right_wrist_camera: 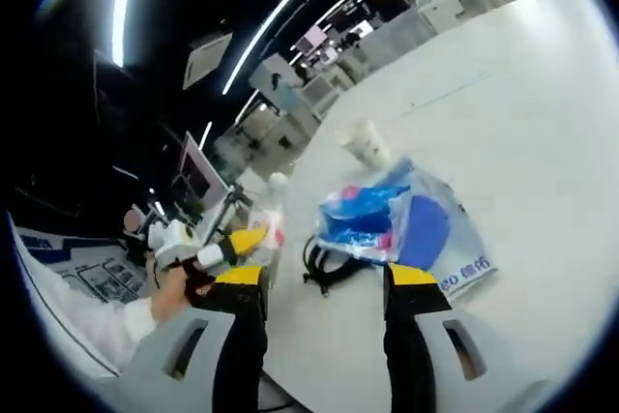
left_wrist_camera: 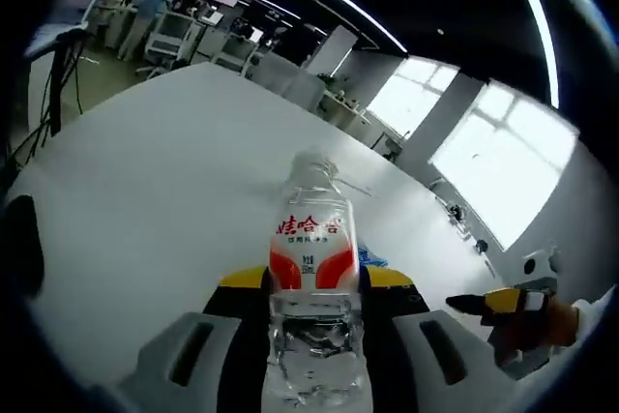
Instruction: Arrange the tabletop items into an orderly group along one side of the table until the central work area is clear of visible clutter.
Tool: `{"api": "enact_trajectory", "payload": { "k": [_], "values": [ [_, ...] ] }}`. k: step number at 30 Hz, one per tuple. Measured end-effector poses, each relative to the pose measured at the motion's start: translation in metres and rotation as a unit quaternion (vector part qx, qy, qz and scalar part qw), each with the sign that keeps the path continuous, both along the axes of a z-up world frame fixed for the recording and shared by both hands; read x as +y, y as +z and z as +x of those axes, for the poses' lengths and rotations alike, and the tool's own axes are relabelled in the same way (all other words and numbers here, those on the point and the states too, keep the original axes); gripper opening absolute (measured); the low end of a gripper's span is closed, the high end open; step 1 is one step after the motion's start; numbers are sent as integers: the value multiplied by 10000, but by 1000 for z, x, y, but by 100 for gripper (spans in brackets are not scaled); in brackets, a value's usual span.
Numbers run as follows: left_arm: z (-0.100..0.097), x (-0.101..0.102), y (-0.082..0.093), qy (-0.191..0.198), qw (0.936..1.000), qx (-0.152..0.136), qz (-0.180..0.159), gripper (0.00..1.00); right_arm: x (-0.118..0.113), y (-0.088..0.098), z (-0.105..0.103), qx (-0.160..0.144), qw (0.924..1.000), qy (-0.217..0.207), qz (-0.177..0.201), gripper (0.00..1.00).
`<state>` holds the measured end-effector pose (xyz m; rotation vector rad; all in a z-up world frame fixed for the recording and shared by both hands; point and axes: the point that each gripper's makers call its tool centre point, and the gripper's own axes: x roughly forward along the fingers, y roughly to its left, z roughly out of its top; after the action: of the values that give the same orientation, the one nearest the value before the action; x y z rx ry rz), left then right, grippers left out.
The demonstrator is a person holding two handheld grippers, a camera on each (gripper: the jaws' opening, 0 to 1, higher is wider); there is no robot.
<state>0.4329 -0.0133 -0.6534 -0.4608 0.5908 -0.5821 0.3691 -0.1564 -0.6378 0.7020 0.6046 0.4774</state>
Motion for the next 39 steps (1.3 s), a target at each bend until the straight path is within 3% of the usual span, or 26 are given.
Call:
{"api": "enact_trajectory", "payload": {
  "k": [3, 6, 13, 20, 29, 33, 39],
  "values": [
    [-5, -6, 11, -27, 9997, -121, -191, 34, 12, 13, 15, -29, 9996, 68, 288, 50],
    [-12, -13, 19, -175, 9994, -262, -170, 35, 27, 29, 29, -96, 9978, 147, 638, 52],
    [-21, -15, 29, -296, 9982, -509, -92, 35, 44, 48, 56, -186, 9963, 294, 790, 52],
    [-36, -21, 38, -523, 9953, -804, 118, 35, 70, 52, 62, -53, 9941, 723, 802, 52],
    [-53, -31, 47, -814, 9895, -1116, 423, 36, 94, 57, 68, 43, 9918, 956, 842, 52],
    [-58, -33, 47, -882, 9882, -1158, 470, 36, 95, 60, 71, -50, 9918, 949, 851, 46],
    [-66, -33, 44, -1007, 9857, -1215, 594, 36, 101, 61, 67, -50, 9885, 1183, 942, 25]
  ]
}}
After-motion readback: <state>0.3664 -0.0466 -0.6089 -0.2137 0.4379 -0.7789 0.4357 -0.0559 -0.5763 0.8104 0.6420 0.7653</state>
